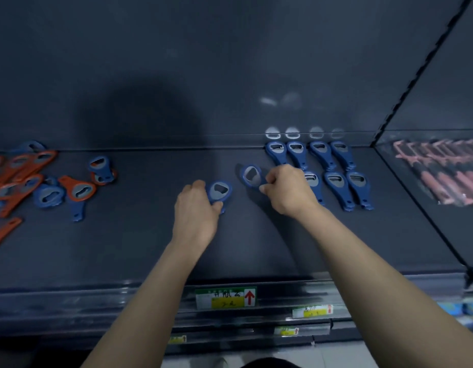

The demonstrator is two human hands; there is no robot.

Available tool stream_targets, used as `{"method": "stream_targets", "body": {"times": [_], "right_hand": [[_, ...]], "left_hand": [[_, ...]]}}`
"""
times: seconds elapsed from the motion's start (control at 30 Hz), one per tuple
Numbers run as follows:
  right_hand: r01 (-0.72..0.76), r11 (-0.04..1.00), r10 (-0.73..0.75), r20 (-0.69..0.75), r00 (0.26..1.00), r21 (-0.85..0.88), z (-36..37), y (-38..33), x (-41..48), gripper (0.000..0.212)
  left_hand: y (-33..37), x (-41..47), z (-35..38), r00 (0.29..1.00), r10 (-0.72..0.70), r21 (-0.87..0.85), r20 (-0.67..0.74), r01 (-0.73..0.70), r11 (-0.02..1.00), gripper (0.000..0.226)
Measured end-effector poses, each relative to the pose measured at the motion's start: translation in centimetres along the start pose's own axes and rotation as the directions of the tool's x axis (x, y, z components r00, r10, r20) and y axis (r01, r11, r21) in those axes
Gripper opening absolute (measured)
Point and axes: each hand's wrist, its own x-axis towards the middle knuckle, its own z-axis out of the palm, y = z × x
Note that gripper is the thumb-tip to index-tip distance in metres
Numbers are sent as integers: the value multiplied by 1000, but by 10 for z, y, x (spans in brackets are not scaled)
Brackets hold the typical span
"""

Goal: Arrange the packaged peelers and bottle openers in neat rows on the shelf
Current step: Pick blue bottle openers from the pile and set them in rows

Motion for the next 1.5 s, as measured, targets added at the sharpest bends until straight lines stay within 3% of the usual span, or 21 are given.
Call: {"method": "stream_targets", "body": {"times": [0.07,0.13,0.2,0.33,0.57,0.73,0.8,0.83,0.97,1.23,1.5], "right_hand": [[-39,999,38,19,999,30,-1,3,-2,41],[-52,996,49,45,998,75,2,0,-4,33],[-25,988,15,68,998,155,9,-11,-6,23],[23,974,-47,101,994,227,34,-42,-4,21],[121,983,-130,56,990,136,63,-69,2,21],[152,988,-154,107,982,31,67,-71,-3,41],[167,984,-160,101,982,-65,68,-73,-6,31],[160,982,-152,85,985,-101,68,-74,-8,26],[79,987,-73,43,996,-140,66,-73,-11,40],[-60,997,59,-22,998,-47,48,-48,-14,42],[-194,981,195,-192,962,26,-10,13,-16,44]], "left_hand": [[-1,4,1,1000,1,5,29,-1,1000,25],[-7,8,-2,1000,-8,-6,-6,8,1000,15],[-15,13,-9,997,-31,19,-65,32,999,15],[-37,17,-28,989,-69,142,-128,87,986,29],[-72,9,-46,987,-108,197,-118,130,972,29],[-75,9,-50,991,-93,192,-94,110,975,28],[-75,11,-51,995,-71,198,-76,85,977,25],[-75,11,-51,996,-62,200,-69,74,977,23],[-71,12,-49,997,-43,158,-66,53,986,12],[-43,13,-27,998,27,61,-52,-24,998,28],[16,7,13,995,88,-78,-37,-91,993,32]]}}
